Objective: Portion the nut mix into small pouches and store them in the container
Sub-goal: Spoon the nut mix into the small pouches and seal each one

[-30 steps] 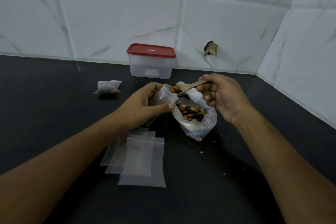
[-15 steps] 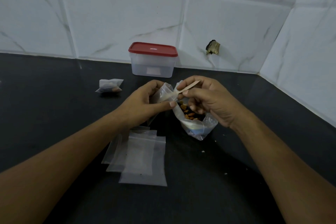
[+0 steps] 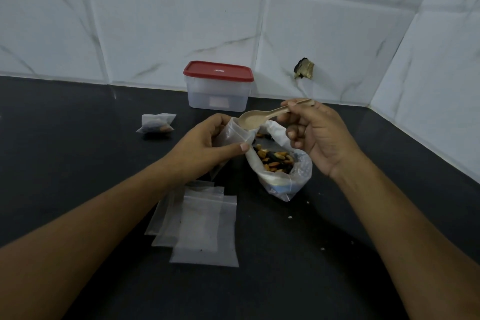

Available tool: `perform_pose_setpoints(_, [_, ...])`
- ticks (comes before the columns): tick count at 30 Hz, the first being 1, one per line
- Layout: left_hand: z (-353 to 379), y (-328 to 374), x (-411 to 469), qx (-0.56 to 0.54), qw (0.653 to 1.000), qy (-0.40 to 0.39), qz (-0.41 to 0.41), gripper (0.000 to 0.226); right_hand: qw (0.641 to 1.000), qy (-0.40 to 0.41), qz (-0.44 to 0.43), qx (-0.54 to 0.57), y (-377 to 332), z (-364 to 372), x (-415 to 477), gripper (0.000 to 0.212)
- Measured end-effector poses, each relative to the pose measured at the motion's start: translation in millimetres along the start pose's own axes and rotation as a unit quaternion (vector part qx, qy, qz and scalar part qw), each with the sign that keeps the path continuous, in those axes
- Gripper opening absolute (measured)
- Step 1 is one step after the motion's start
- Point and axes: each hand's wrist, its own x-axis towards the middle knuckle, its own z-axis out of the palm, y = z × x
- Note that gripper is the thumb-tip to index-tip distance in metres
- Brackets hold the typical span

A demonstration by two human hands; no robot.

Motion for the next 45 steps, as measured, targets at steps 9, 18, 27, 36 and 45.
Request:
perform_pose_setpoints(9, [0,0,0,0.016,1.0,-0.005,-0.003,0.058,0.988,0.105,-0.027,-0.108,-2,-14,2,0.013])
perform_pose_setpoints(18, [1,-1,0,0.022,1.0,-0.008,0.002,0.061,0.971,0.07,-0.036,-0.228,16,-14,7,0.01])
perform_pose_setpoints(27, [-1,0,0,0.022,1.0,-0.013,-0.008,0.061,0.974,0.02,0.001,-0.225,10,-21,9,0.016])
perform_pose_setpoints(36, [1,-1,0,0.025,1.0,-0.008,-0.005,0.048,0.97,-0.056,0.013,-0.238,6,-32,9,0.011])
perform_pose_setpoints(45, [0,-2,1,0.027,1.0,-0.011,-0.011,0.052,0.98,-0.002,0.039,-0.197,8,-33,13,0.014])
